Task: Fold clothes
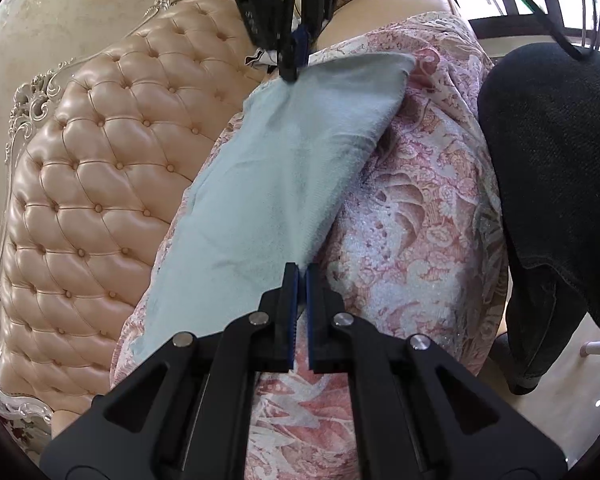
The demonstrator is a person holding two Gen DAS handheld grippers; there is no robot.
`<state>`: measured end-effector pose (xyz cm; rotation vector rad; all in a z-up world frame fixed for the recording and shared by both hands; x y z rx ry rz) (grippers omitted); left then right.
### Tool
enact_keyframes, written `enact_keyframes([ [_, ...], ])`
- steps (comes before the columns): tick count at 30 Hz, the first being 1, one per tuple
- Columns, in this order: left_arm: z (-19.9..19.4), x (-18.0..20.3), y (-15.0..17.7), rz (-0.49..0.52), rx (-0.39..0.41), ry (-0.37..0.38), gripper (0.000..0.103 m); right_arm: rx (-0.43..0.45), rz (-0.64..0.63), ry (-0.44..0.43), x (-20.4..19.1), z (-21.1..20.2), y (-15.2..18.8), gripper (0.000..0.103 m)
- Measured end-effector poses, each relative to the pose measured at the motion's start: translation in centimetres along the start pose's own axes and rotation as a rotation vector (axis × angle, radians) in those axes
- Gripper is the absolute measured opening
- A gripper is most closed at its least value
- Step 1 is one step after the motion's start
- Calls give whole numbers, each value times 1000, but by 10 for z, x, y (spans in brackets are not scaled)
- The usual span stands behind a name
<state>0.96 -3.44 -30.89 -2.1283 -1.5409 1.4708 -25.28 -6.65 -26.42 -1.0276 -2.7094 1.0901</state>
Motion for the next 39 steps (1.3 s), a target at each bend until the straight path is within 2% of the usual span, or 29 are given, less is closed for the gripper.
enact_keyframes([
  [2, 0, 0, 1, -3, 0, 0, 4, 40, 9, -9, 6, -6, -11, 17],
  [4, -2, 3, 1, -3, -2, -2, 4, 47, 6, -48, 5, -4, -21, 18],
  [6, -3, 5, 1, -5, -4, -4, 4, 6, -38, -85, -4, 10, -27, 41],
  [7, -3, 6, 1, -7, -5, -4, 4, -1, -66, -73, -8, 15, -29, 44],
  [11, -3, 6, 0, -13, -10, -9, 4, 6, -154, -85, -24, 33, -38, 46],
  [15, -2, 6, -1, -16, -14, -9, 4, -52, -162, -109, -25, 58, -42, 46],
  [16, -2, 6, -1, -16, -14, -9, 5, -50, -152, -136, -25, 59, -43, 44],
  [17, -2, 6, -1, -17, -14, -10, 5, -47, -140, -163, -24, 59, -44, 15],
  [18, -2, 6, -1, -20, -15, -11, 5, -35, -111, -184, -22, 55, -46, 8],
  [22, -2, 5, -1, -36, -13, -9, 5, 21, 4, -243, -14, 35, -52, 8],
  [30, -7, 0, 0, -77, -10, 7, 6, -30, 95, -163, -3, 47, -40, 8],
  [32, -14, -10, 0, -148, 1, 34, 9, -49, 89, -162, -3, 54, -36, 8],
  [33, -20, -19, 0, -213, 11, 56, 9, -50, 91, -162, -2, 55, -35, 8],
  [35, -35, -54, 9, -429, 38, 106, 11, -53, 95, -163, -1, 59, -34, 9],
  [36, -41, -80, 21, -568, 50, 113, 21, -54, 97, -164, -1, 60, -33, 9],
  [37, -48, -107, 33, -708, 62, 121, 39, -55, 99, -164, 0, 62, -32, 9],
  [39, -52, -163, 69, -936, 89, 87, 63, -57, 96, -166, -1, 65, -32, 11],
])
Point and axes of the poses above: each gripper's, at about its wrist camera, not at the fingertips, and z roughly the way its jaws point, x to its right, y to its underside, the point moved 2 cm from there along z, roughly the way its jaws point, and after that the axes turned 10 degrees about x, right-handed, at the moved point
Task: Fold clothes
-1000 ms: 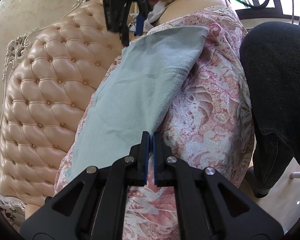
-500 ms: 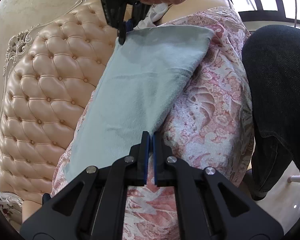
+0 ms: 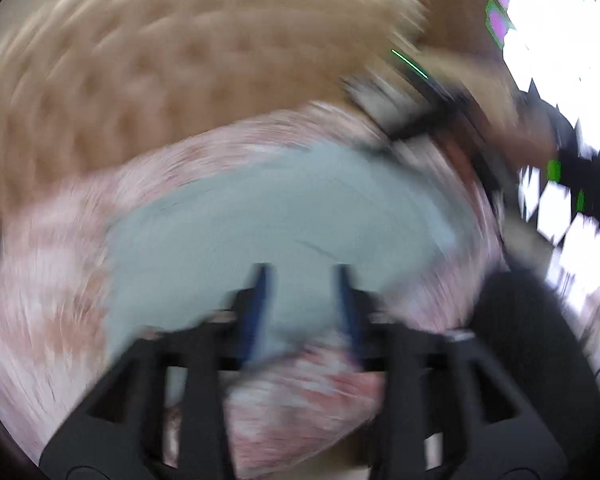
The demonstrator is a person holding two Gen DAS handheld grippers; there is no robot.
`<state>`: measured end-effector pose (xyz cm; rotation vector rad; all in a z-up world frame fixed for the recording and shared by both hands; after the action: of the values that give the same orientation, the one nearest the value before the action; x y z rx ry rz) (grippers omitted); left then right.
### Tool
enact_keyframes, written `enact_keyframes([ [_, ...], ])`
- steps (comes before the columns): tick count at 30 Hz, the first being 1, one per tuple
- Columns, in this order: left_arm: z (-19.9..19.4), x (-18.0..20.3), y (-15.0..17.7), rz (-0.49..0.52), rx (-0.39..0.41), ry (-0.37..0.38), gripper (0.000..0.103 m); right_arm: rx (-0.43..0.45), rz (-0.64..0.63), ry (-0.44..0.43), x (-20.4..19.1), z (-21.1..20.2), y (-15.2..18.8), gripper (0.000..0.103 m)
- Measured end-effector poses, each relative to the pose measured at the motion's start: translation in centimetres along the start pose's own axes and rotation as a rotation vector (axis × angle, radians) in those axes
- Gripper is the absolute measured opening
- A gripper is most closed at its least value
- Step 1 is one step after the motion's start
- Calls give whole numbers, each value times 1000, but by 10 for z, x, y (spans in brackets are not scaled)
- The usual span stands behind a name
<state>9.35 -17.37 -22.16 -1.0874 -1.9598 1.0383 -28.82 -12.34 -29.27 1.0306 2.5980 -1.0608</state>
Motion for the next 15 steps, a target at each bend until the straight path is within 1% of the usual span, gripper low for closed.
enact_keyframes([
  [1, 1, -28, -8, -72, 17, -14, 63, -2, 1, -1, 0, 1, 0, 12],
  [5, 25, -121, -25, -224, 37, -53, 63, -1, 36, -7, 2, 4, -1, 16],
  [6, 34, -139, -27, -256, 26, -53, 63, -1, 41, -7, 2, 4, -2, 17],
  [7, 44, -150, -27, -281, -2, -39, 63, 0, 31, -6, 1, 4, -2, 19],
  [8, 57, -159, -26, -310, -35, -18, 63, 1, 21, -5, -1, 5, -2, 23],
  [9, 68, -166, -25, -339, -62, -1, 63, 2, 12, -8, -3, 5, -3, 29],
  [10, 77, -172, -25, -361, -81, 5, 62, 3, 2, -12, -5, 6, -3, 34],
  [11, 85, -176, -24, -378, -103, 4, 57, 4, -5, -25, -8, 7, -3, 43],
  [12, 93, -179, -22, -391, -130, -4, 40, 5, -15, -32, -10, 7, -3, 47],
  [13, 102, -182, -20, -404, -157, -12, 34, 7, -33, -24, -14, 8, -3, 47],
  [15, 121, -186, -16, -411, -228, -15, 33, 10, -79, 2, -20, 10, -3, 47],
])
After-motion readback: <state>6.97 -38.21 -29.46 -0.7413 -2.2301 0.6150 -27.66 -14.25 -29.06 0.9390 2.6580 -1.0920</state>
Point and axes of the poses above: each gripper's, at about its wrist camera, not at the fingertips, and z roughly the way its jaws point, x to its right, y to its underside, the point moved 2 cm from there along z, roughly the way its jaws point, and after that the axes turned 10 degrees about x, right-handed, at the moved point
